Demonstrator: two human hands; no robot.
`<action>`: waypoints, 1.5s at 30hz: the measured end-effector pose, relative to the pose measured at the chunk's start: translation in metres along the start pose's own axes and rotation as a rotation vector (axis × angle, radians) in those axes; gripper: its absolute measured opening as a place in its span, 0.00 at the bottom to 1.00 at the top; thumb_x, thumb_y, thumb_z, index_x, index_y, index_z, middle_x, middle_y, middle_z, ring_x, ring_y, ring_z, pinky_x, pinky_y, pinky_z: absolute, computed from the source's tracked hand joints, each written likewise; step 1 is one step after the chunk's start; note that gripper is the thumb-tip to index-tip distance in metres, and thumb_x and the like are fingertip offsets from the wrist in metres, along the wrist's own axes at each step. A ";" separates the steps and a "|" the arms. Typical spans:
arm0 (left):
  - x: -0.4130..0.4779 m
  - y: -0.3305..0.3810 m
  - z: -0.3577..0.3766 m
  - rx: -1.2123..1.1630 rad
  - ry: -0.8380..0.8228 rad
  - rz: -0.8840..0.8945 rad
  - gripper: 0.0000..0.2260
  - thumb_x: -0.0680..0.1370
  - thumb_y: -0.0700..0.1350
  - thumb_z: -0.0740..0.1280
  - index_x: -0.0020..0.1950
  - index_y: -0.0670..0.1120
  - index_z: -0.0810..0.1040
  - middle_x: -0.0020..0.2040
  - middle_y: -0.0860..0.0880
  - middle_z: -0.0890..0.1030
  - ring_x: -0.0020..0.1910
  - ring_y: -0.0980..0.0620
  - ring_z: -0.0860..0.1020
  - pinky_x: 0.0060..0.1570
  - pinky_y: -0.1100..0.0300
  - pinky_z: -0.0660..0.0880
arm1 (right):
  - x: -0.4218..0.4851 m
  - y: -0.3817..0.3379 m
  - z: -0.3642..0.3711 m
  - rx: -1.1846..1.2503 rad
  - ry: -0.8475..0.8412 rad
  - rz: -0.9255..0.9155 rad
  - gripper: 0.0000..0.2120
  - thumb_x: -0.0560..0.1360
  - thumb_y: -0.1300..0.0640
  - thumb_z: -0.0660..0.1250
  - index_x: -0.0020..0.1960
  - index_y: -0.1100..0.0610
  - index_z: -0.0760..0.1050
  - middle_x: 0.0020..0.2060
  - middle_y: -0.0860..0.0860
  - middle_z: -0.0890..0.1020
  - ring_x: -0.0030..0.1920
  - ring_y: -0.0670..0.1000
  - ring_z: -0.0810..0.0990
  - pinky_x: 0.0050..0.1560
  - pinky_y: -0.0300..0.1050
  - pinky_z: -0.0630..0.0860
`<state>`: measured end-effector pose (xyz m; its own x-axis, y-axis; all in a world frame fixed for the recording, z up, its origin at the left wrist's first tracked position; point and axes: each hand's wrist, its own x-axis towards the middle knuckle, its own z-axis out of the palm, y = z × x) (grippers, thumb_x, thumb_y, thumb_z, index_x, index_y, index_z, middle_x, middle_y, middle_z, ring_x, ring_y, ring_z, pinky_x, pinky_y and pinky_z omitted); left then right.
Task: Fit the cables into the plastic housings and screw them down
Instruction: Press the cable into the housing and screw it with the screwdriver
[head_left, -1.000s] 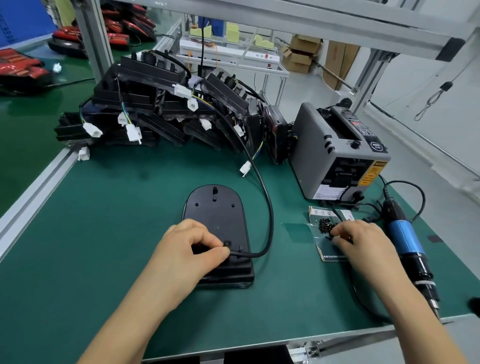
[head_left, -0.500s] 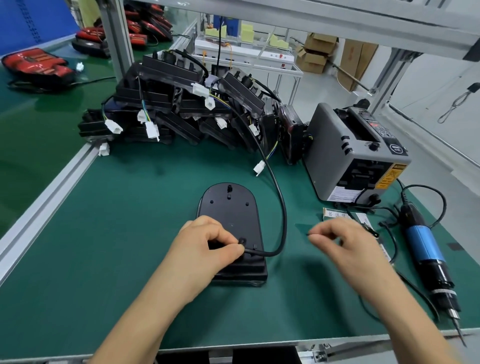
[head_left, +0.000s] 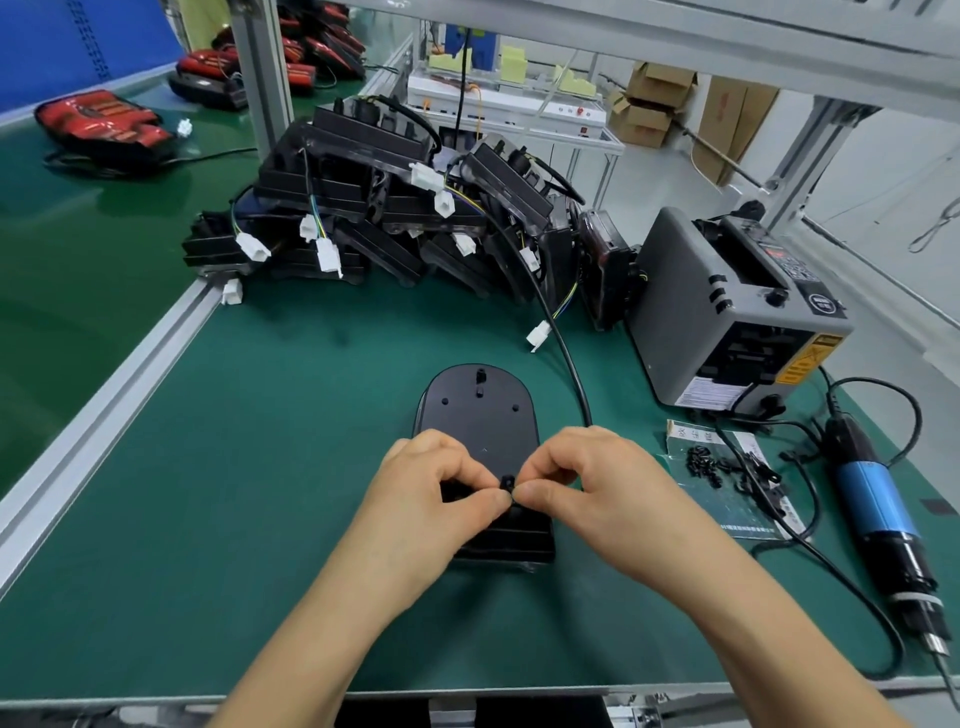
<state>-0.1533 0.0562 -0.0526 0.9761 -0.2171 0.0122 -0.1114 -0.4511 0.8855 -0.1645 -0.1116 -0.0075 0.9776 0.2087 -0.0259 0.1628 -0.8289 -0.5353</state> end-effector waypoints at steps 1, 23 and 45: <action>0.000 0.000 0.000 0.004 0.003 0.003 0.03 0.70 0.49 0.73 0.36 0.54 0.81 0.45 0.60 0.75 0.53 0.67 0.67 0.45 0.81 0.59 | 0.001 0.000 -0.001 -0.009 -0.006 0.003 0.09 0.73 0.48 0.68 0.35 0.42 0.72 0.39 0.41 0.77 0.48 0.42 0.71 0.52 0.39 0.68; -0.004 -0.004 0.004 -0.023 0.042 0.051 0.05 0.71 0.46 0.73 0.35 0.53 0.80 0.43 0.60 0.74 0.53 0.65 0.68 0.47 0.79 0.60 | 0.016 -0.001 0.002 -0.019 -0.045 0.070 0.07 0.71 0.47 0.69 0.36 0.44 0.73 0.37 0.42 0.77 0.40 0.40 0.74 0.41 0.38 0.70; -0.007 -0.017 -0.017 0.190 -0.041 0.385 0.05 0.75 0.41 0.71 0.45 0.51 0.83 0.45 0.60 0.78 0.49 0.57 0.76 0.49 0.66 0.70 | 0.032 0.010 -0.009 0.100 -0.354 0.139 0.06 0.72 0.51 0.72 0.37 0.49 0.78 0.26 0.38 0.76 0.29 0.37 0.70 0.31 0.29 0.66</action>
<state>-0.1552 0.0800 -0.0593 0.8486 -0.4336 0.3032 -0.5025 -0.4811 0.7183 -0.1305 -0.1182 -0.0058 0.8802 0.2786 -0.3842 0.0011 -0.8107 -0.5854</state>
